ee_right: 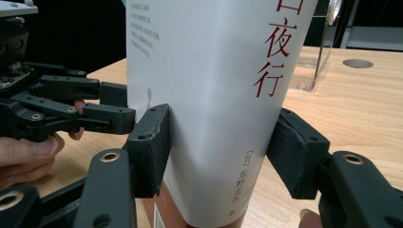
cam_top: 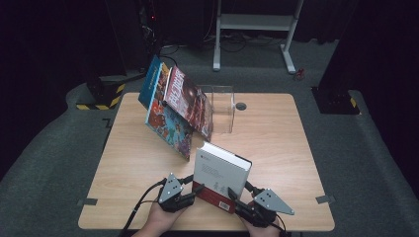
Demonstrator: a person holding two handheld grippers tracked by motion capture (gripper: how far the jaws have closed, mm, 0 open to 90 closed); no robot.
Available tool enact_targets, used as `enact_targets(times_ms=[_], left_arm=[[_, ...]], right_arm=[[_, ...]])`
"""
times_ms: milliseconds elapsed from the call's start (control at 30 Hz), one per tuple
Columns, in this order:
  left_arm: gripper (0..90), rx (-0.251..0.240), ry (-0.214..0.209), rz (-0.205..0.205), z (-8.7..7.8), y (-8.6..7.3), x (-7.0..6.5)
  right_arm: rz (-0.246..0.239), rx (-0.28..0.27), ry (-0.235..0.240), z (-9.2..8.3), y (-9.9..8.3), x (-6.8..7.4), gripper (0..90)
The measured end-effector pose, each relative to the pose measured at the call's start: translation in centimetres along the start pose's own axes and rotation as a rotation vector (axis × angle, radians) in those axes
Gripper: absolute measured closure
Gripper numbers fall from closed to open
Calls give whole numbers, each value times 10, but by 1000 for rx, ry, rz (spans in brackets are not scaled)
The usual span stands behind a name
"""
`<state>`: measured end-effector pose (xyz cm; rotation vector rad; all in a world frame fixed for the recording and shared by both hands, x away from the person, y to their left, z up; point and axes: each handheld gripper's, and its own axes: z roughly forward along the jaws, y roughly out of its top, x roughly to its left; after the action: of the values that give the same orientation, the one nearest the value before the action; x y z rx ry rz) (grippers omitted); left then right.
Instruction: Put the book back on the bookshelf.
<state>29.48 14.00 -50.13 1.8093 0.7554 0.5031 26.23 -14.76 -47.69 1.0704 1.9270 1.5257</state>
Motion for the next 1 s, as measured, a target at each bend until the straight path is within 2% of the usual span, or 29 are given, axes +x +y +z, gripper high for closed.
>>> enact_targets(times_ms=[167, 267, 400, 533, 800, 1000], left_arm=[[525, 0, -9, -43, 0, -1, 4], [522, -3, -1, -31, -1, -1, 4], [494, -7, 7, -39, -1, -1, 3], [470, -18, 32, -59, -5, -2, 6], [368, 6, 21, -80, -6, -2, 10], [351, 22, 28, -90, -5, -3, 11]], right_arm=[[10, -1, 4, 0, 0, -1, 430], [3, -2, 4, -1, 0, 0, 433], [-11, -4, 2, -1, -1, 1, 433], [-23, -7, 7, -3, -1, 2, 437], [-46, -18, 24, -5, -3, 4, 448], [-55, -28, 33, -6, -5, 4, 455]])
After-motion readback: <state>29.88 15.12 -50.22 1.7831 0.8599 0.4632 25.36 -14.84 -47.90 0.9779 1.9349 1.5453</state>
